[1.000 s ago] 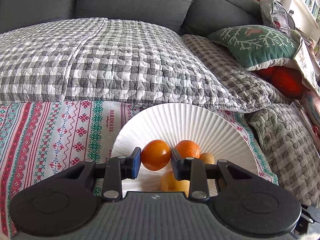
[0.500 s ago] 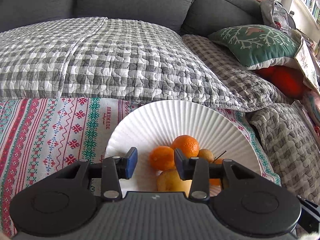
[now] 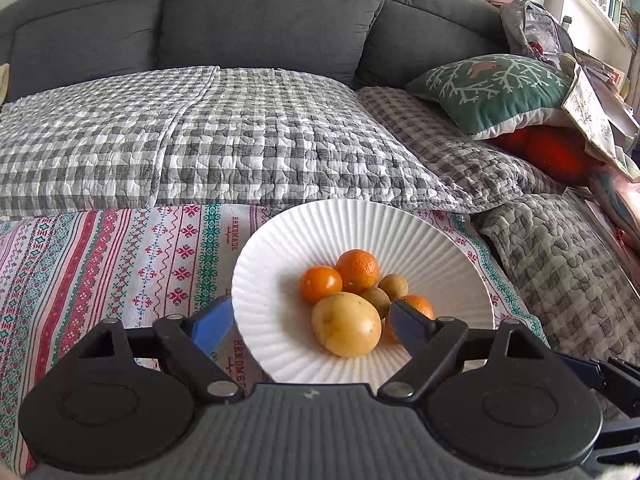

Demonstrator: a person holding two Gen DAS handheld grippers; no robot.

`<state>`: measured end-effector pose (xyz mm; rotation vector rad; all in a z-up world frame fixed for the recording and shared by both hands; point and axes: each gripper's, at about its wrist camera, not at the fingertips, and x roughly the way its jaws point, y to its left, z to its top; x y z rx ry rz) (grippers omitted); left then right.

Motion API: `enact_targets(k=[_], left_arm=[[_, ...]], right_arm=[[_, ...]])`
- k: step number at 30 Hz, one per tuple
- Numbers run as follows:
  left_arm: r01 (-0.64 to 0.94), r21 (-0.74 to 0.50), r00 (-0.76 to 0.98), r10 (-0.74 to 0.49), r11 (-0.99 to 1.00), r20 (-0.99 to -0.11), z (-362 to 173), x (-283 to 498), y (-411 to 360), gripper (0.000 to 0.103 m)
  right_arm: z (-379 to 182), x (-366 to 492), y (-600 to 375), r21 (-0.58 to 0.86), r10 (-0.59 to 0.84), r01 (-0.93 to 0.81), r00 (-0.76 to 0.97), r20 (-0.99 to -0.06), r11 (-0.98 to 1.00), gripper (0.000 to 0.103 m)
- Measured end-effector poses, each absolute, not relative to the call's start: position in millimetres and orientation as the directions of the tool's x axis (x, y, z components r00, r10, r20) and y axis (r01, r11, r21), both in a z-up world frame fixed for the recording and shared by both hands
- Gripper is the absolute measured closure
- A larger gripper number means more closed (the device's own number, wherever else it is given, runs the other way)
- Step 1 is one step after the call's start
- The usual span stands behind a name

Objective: Organize fruits
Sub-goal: 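Open the left tool over the bowl while the right tool opens to drop its mandarin, then withdraw both tools from the bowl toward the remaining fruits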

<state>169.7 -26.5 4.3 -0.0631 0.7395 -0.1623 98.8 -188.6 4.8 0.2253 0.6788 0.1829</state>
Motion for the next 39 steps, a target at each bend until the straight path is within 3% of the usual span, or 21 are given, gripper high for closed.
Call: enact_targets(k=[8,19,33,39], left_arm=[[0.119,-0.118,0.677,-0.168,0.986,-0.716,3.3,133.6,-20.6,0.018],[0.079,-0.074,0.689,-0.108,0.994,-0.716,11.3,85.4,-10.9,0.01],[0.083,0.068,0.734,-0.015,0.994,-0.679,-0.5,37.9,15.4,0.01],[0.115,0.081,0.687,-0.02,0.99,-0.726,-18.5,30.4,26.7,0.01]], right_arm=[[12.4,75.9,-191.2,0.236,0.233,-0.106,0.754,-0.614,0.966,0.02],[28.5,50.9,-198.1,0.265,0.254,-0.11,0.756,-0.603,0.958,0.015],[34.4,31.0,-215.5,0.324,0.244,-0.052,0.771,-0.588,0.945,0.004],[27.9,29.7,-211.6,0.282,0.207,-0.035,0.766,-0.609,0.959,0.001]])
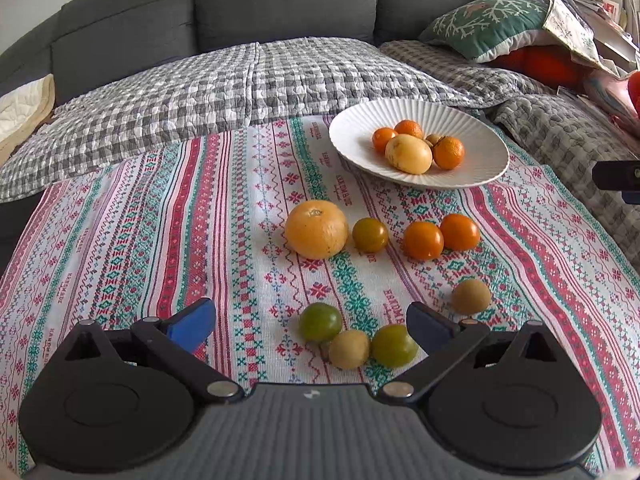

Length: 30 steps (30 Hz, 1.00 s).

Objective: Organize fruits
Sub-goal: 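Withdraw both tools from the bowl toward the remaining fruits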

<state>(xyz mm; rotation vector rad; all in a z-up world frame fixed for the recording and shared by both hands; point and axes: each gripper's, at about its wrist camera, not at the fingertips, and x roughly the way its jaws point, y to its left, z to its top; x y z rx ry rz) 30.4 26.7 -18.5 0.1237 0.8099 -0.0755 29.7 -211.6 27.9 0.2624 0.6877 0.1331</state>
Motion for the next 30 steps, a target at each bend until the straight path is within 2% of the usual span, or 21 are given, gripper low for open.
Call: enact_targets(k=[4,8,14,27,30], left_arm=[[0.127,0.083,0.639,-0.017,0.988,-0.769,-33.3,24.8,34.7,0.01],[0.118,0.106,0.635,0.006,0.987,-0.772,-41.1,22.5,45.0,0.01],[0.143,0.058,0.617,-0.043,0.988,-0.786,-55.4,19.1,49.2,0.01],[0.116,0.071,0.7,-0.031,0.991,-0.714,-61.2,-0.9,43.7,0.009],[0.122,0.083,0.72,-0.03,0.989,-0.693,-61.9,-7.1,42.4,0.009]], right_arm=[[19.1,29.5,-201.3,0.238,0.195,-0.051,0.749,-0.633,0.97,0.001],[11.9,28.9,-188.9,0.203,0.203,-0.089,0.729,-0.654,0.975,0.001],[3.7,27.1,-166.4,0.143,0.223,-0.171,0.71,-0.668,0.975,0.001],[-44.9,23.2,-127.9,0.022,0.232,-0.321,0.633,-0.738,0.947,0.0],[-48.8,17.9,-126.2,-0.007,0.237,-0.344,0.661,-0.712,0.939,0.0]])
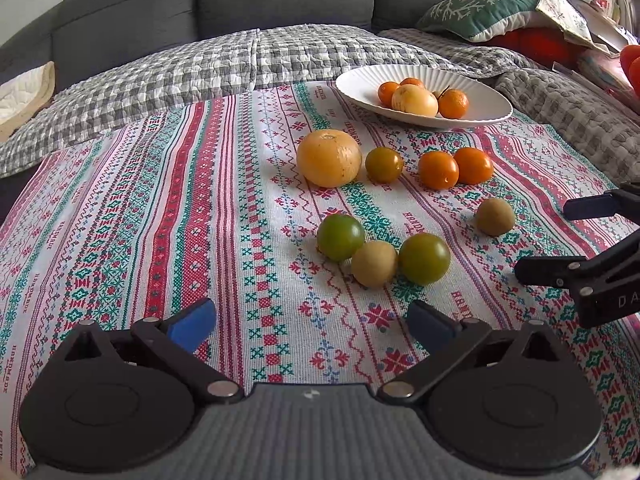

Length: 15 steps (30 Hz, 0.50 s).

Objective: Organize fruits
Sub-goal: 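Withdraw both tools from the bowl toward the remaining fruits, then grasp a small brown fruit with the left tool while the right tool grasps another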

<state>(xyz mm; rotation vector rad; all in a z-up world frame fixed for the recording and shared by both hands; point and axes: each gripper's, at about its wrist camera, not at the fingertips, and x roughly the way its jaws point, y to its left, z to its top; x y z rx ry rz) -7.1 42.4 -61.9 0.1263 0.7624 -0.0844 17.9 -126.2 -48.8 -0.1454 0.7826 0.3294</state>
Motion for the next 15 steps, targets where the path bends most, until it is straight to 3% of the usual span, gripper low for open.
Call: enact_targets(k=[8,11,15], left_arm=[[0.182,0.063,0.705,-0.085,0.981,-0.705,-59.4,0.7,41.6,0.01],[0.199,0.065,0.707,-0.098,0.978,-0.7,-57.4,1.4,39.7,0.02],[0.233,0.076,0.713,-0.117,0.969,-0.692,-54.0,1.6,33.3,0.043]], right_arm=[[-52.2,19.7,-126.4,-0.004,0.24,-0.335,0.684,-0.689,0.942,0.0],[-52.3,24.4,-124.0,-0.01,0.24,-0.34,0.682,-0.691,0.94,0.0],[-49.8,31.0,-120.5,-0.012,0.238,-0.347,0.667,-0.707,0.938,0.0]])
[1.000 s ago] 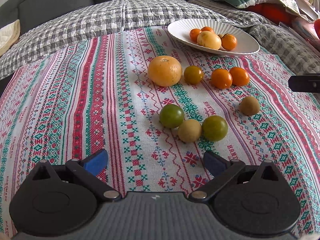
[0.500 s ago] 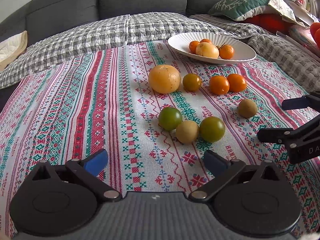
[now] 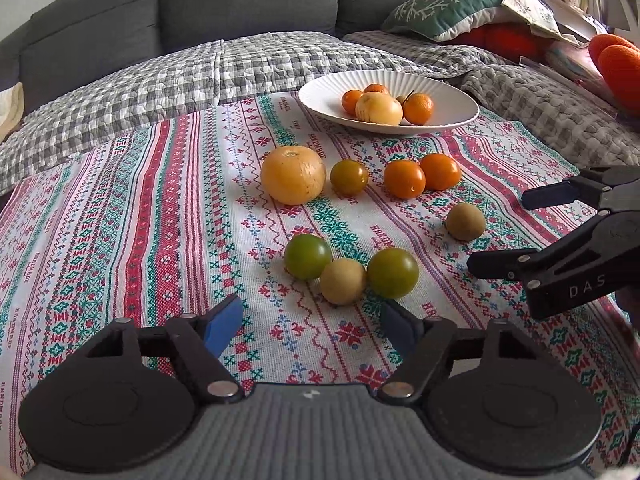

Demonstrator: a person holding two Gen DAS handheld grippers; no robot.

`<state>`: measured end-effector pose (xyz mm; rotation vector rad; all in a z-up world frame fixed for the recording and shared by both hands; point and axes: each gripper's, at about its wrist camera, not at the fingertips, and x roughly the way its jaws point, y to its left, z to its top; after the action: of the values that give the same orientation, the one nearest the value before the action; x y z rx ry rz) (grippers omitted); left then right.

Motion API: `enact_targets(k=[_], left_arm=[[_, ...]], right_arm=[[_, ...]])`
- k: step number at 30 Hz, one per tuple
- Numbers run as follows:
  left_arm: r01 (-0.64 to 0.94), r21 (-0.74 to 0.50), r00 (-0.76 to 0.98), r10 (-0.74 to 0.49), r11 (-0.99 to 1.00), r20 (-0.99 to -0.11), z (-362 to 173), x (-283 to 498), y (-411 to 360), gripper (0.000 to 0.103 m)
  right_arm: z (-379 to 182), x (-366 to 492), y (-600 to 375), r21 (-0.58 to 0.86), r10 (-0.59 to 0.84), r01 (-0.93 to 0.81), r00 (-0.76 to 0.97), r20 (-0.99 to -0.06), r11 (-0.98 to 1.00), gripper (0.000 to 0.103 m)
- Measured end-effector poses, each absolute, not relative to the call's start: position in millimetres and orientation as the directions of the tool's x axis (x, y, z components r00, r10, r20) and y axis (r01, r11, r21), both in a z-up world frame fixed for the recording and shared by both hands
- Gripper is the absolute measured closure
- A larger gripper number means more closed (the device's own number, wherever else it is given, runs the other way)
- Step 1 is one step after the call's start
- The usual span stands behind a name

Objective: Organize fruits
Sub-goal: 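Grasp a small brown fruit with the left tool while the right tool grasps another, then carry both small brown fruits over the white bowl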

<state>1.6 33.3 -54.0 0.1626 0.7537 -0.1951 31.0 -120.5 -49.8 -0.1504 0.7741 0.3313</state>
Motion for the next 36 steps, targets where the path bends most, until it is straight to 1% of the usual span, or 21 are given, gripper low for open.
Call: enact_targets(k=[1,2,4,5,6,8,9,12,14,15,17,20,22,23,24,30,36], left_arm=[[0.241,0.079,0.713,-0.122,0.967,-0.69,-53.6,1.9,31.7,0.05],[0.253,0.08,0.713,-0.13,0.964,-0.689,-53.0,3.2,29.6,0.054],[0.273,0.072,0.708,-0.15,0.959,-0.69,-52.7,5.1,26.8,0.067],[0.28,0.067,0.705,-0.158,0.958,-0.691,-52.6,6.6,25.8,0.069],[0.286,0.065,0.704,-0.163,0.956,-0.691,-52.7,7.5,24.5,0.071],[0.298,0.07,0.704,-0.169,0.952,-0.69,-53.3,9.5,21.9,0.073],[0.302,0.072,0.704,-0.171,0.95,-0.689,-53.7,11.0,20.5,0.074],[0.31,0.068,0.7,-0.179,0.948,-0.691,-53.9,15.6,16.9,0.081],[0.315,0.071,0.696,-0.18,0.946,-0.695,-53.5,18.3,15.5,0.088],[0.314,0.065,0.692,-0.181,0.947,-0.699,-53.2,19.4,15.6,0.09],[0.304,0.051,0.686,-0.181,0.951,-0.704,-52.7,21.0,16.6,0.09],[0.302,0.048,0.685,-0.181,0.952,-0.706,-51.5,20.1,16.0,0.09],[0.305,0.042,0.684,-0.188,0.951,-0.705,-50.0,19.5,15.3,0.09],[0.311,0.041,0.685,-0.194,0.95,-0.703,-48.8,18.7,14.6,0.09],[0.315,0.044,0.686,-0.196,0.948,-0.7,-47.5,17.5,13.7,0.09],[0.308,0.034,0.686,-0.197,0.951,-0.7,-40.9,14.8,13.2,0.09],[0.286,0.006,0.688,-0.201,0.958,-0.697,-34.2,15.9,13.0,0.09]], right_arm=[[-50.0,31.8,-118.9,-0.014,0.239,-0.351,0.666,-0.706,0.936,0.0],[-50.3,32.2,-117.5,-0.014,0.243,-0.356,0.666,-0.705,0.934,0.0],[-50.5,32.8,-114.8,-0.012,0.255,-0.369,0.665,-0.702,0.929,0.001],[-50.2,33.1,-113.3,-0.012,0.259,-0.375,0.664,-0.701,0.927,0.003],[-49.2,33.8,-111.2,-0.012,0.266,-0.383,0.662,-0.701,0.923,0.007],[-47.4,35.1,-107.9,-0.005,0.281,-0.398,0.658,-0.698,0.918,0.015],[-47.1,35.8,-106.6,-0.003,0.288,-0.403,0.657,-0.697,0.915,0.017],[-46.5,38.1,-102.2,0.001,0.309,-0.428,0.651,-0.694,0.904,0.026],[-47.0,39.1,-100.4,0.002,0.313,-0.431,0.652,-0.691,0.902,0.03],[-47.3,40.0,-99.1,-0.001,0.309,-0.428,0.655,-0.689,0.904,0.032],[-46.5,41.4,-96.4,-0.011,0.302,-0.425,0.66,-0.688,0.905,0.04],[-43.3,43.6,-95.1,0.01,0.313,-0.424,0.652,-0.691,0.906,0.065],[-40.7,44.6,-95.6,0.028,0.317,-0.415,0.649,-0.692,0.91,0.074],[-39.5,45.6,-96.6,0.038,0.316,-0.404,0.649,-0.692,0.914,0.077],[-38.6,46.4,-98.2,0.05,0.318,-0.396,0.647,-0.693,0.917,0.078],[-32.7,47.5,-107.2,0.116,0.334,-0.359,0.637,-0.694,0.926,0.078],[-26.8,44.8,-113.5,0.127,0.324,-0.335,0.637,-0.7,0.933,0.079]])
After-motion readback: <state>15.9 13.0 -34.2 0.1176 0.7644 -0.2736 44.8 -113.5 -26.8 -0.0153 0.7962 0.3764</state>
